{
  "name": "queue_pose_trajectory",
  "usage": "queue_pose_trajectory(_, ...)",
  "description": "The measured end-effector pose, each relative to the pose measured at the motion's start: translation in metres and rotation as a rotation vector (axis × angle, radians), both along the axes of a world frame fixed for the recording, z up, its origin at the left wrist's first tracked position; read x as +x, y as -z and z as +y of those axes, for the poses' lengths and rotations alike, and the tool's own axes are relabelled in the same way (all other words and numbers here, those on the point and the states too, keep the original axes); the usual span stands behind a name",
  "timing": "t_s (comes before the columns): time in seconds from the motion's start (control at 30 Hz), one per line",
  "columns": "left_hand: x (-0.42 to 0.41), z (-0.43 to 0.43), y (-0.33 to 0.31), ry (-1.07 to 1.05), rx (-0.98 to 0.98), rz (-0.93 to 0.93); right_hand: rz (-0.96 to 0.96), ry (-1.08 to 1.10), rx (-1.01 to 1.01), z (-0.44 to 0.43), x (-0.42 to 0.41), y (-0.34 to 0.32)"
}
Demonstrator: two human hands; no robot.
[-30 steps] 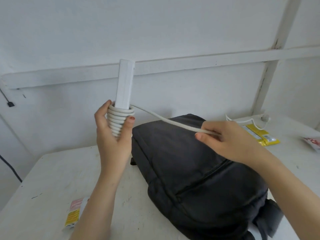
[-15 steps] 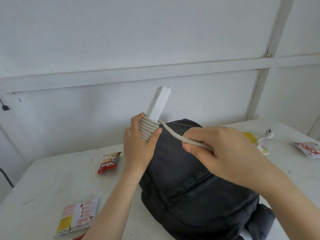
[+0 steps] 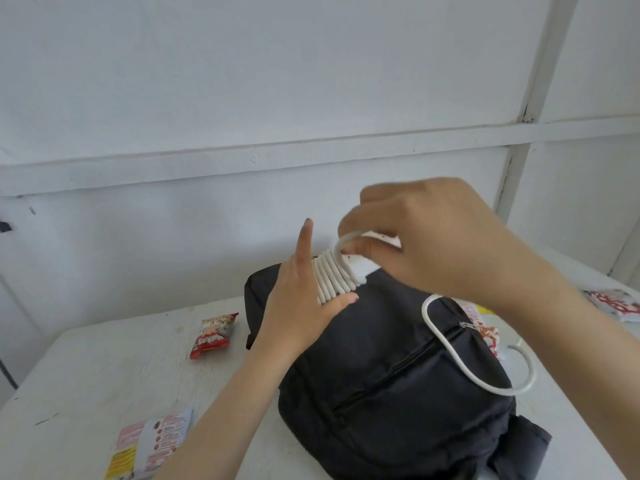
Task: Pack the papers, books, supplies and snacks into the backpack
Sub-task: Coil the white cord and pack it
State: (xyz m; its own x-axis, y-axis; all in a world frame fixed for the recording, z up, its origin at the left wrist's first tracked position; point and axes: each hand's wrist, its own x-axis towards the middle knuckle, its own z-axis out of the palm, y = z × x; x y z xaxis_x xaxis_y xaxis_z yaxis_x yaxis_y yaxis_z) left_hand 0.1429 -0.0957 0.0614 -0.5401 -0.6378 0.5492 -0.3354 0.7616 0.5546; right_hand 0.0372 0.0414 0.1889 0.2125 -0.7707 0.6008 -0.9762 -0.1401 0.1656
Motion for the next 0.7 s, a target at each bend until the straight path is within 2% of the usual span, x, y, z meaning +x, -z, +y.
queue_pose_trajectory(0.17,0.015,0.018,0.006,0.130,-0.038,0.088,-0.233,-0.016,0.087,-0.028,-0.022,-0.030)
queue_pose_trajectory(0.27,0.025,0.027,0.014,0.208,-0.148,0.245,-0.550,-0.149,0.333,-0.039,-0.045,-0.038)
queue_pose_trajectory(0.33,0.028,0.036,0.014,0.279,-0.183,0.392,-0.665,-0.212,0.447,-0.043,-0.053,-0.034)
queue_pose_trajectory(0.4,0.027,0.044,0.009,0.323,-0.129,0.537,-0.742,-0.257,0.466,-0.049,-0.055,-0.020)
queue_pose_trajectory(0.5,0.025,0.048,0.001,0.265,0.038,0.695,-0.879,-0.273,0.369,-0.055,-0.049,0.004)
queue_pose_trajectory(0.7,0.030,0.042,0.005,0.065,0.146,0.653,-1.131,-0.348,0.451,-0.046,-0.034,0.044)
